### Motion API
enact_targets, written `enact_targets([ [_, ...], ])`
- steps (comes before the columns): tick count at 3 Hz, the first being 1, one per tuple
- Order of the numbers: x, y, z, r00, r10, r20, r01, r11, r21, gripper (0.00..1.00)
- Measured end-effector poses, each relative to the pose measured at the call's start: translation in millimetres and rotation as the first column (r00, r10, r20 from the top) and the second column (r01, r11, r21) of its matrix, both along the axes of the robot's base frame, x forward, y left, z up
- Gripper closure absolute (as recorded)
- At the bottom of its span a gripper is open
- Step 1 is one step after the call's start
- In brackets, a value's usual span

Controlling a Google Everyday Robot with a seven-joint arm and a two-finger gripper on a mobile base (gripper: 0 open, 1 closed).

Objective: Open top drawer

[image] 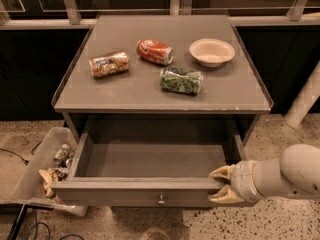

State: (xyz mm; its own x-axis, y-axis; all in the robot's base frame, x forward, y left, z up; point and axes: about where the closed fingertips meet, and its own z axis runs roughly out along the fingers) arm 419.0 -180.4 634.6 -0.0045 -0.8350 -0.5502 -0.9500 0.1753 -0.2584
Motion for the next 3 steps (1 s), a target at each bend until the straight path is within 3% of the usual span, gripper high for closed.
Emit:
enact_targets([
  [1, 0.0, 0.0, 0.0, 1.0000, 0.000, 0.000, 0.000, 1.000, 0.000, 0.58],
  [2, 0.0, 0.0, 0.0, 1.0000, 0.000, 0.000, 0.000, 1.000, 0.000, 0.61],
  [3, 0.0, 0.0, 0.0, 1.0000, 0.000, 0.000, 0.000, 1.000, 0.000, 0.84],
])
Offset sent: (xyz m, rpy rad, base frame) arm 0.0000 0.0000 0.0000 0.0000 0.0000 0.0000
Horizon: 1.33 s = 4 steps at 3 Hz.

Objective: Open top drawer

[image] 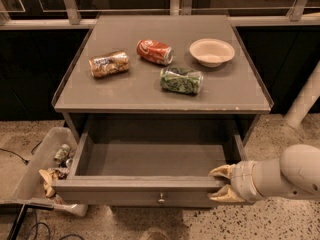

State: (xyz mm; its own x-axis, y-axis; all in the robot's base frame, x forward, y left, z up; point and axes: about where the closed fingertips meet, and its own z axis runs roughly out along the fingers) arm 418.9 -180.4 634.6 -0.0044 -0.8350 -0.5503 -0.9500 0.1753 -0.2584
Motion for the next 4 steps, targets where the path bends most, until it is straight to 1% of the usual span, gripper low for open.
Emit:
enact_targets([
  [1, -7.7, -1.7, -2.6, 1.0000, -0.007, 0.001, 0.007, 1.000, 0.011, 1.00],
  [4, -14.9, -1.9, -0.1, 0.9999, -0.014, 0.005, 0.014, 1.000, 0.020, 1.00],
])
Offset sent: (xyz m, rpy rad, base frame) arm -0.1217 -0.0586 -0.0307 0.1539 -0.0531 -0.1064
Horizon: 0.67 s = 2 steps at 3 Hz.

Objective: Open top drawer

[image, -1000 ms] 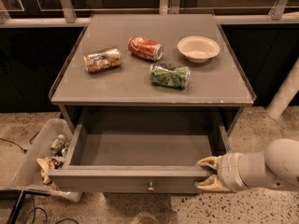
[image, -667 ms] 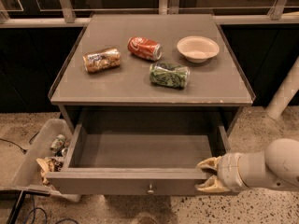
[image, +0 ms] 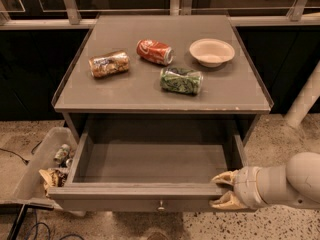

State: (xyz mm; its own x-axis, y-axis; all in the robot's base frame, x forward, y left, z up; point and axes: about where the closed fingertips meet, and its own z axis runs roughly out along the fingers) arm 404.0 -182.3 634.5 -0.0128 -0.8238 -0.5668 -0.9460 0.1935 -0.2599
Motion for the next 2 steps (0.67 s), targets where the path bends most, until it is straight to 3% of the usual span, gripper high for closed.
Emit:
enact_targets([
  [2, -8.4, 0.4, -0.2, 1.0000, -0.009, 0.001, 0.009, 1.000, 0.004, 1.00],
])
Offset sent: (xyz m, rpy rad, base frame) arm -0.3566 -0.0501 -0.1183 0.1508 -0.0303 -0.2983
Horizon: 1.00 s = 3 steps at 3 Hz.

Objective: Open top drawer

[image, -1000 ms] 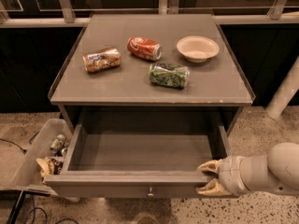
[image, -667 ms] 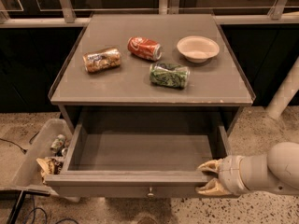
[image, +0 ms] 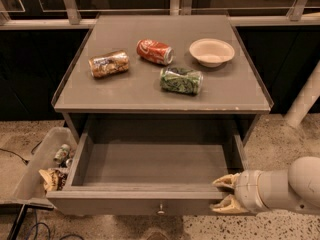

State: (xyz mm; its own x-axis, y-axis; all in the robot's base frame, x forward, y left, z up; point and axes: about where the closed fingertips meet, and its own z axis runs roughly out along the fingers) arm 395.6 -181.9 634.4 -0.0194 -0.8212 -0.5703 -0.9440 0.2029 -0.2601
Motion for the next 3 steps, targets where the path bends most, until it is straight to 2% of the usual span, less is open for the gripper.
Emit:
enact_targets([
  [2, -7.1, 0.4, 0.0, 1.0000, -0.007, 0.001, 0.007, 1.000, 0.003, 1.00],
  [3, -7.1, 0.4, 0.0, 1.0000, -0.007, 0.001, 0.007, 1.000, 0.003, 0.81],
])
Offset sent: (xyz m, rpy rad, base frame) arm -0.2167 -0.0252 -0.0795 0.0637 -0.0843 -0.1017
